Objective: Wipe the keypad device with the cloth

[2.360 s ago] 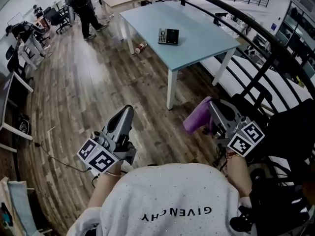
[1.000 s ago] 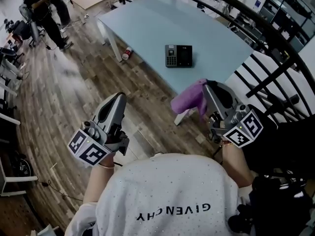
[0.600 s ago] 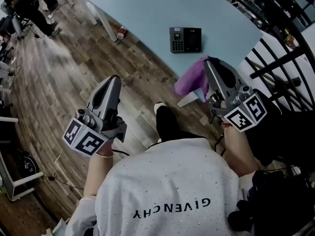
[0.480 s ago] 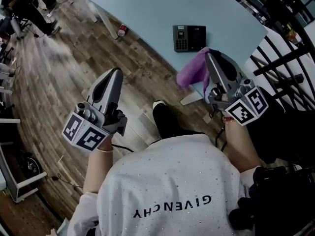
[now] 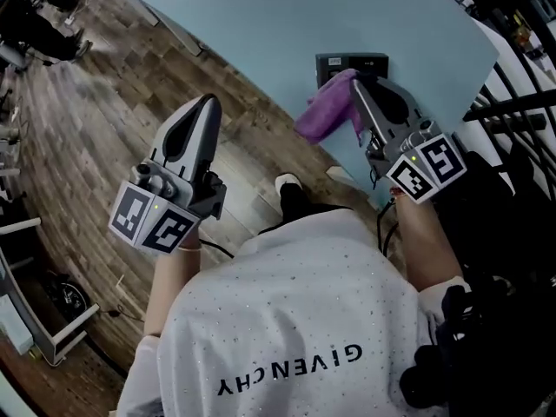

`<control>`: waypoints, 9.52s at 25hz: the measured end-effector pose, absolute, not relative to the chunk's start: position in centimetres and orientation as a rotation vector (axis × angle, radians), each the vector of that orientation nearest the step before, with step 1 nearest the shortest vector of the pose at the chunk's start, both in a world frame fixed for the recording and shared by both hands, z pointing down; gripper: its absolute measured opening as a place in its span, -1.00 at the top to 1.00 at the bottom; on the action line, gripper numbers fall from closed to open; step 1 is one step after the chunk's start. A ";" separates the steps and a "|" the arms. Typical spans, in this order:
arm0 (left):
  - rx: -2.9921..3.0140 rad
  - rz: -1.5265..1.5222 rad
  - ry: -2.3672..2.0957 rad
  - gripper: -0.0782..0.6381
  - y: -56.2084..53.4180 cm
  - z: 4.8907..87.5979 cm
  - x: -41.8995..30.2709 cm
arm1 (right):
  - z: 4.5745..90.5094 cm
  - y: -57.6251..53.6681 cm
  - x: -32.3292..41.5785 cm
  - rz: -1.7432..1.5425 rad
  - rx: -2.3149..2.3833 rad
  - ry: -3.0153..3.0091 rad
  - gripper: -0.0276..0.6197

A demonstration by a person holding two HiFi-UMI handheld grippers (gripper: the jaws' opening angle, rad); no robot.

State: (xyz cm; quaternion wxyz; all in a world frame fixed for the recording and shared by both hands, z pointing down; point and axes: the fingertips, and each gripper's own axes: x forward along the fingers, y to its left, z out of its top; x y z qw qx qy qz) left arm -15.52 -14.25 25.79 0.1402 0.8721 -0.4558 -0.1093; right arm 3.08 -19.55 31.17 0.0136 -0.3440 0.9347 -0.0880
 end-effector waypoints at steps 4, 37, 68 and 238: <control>2.444 -0.297 -1.285 0.78 -18.0 28.2 -16.1 | 34.4 -22.6 2.1 -0.213 -1.107 3.026 0.83; 2.466 -0.181 -1.005 0.78 -25.5 31.4 -10.1 | 41.2 -29.4 13.4 -0.221 -1.824 2.975 0.84; 2.351 -0.199 -1.114 0.78 -24.4 31.7 -11.4 | 43.2 -25.3 3.3 -0.272 -1.339 3.218 0.84; 2.402 -0.080 -0.640 0.78 -30.1 34.3 1.0 | 43.2 -21.5 3.2 -0.830 -1.035 2.876 0.84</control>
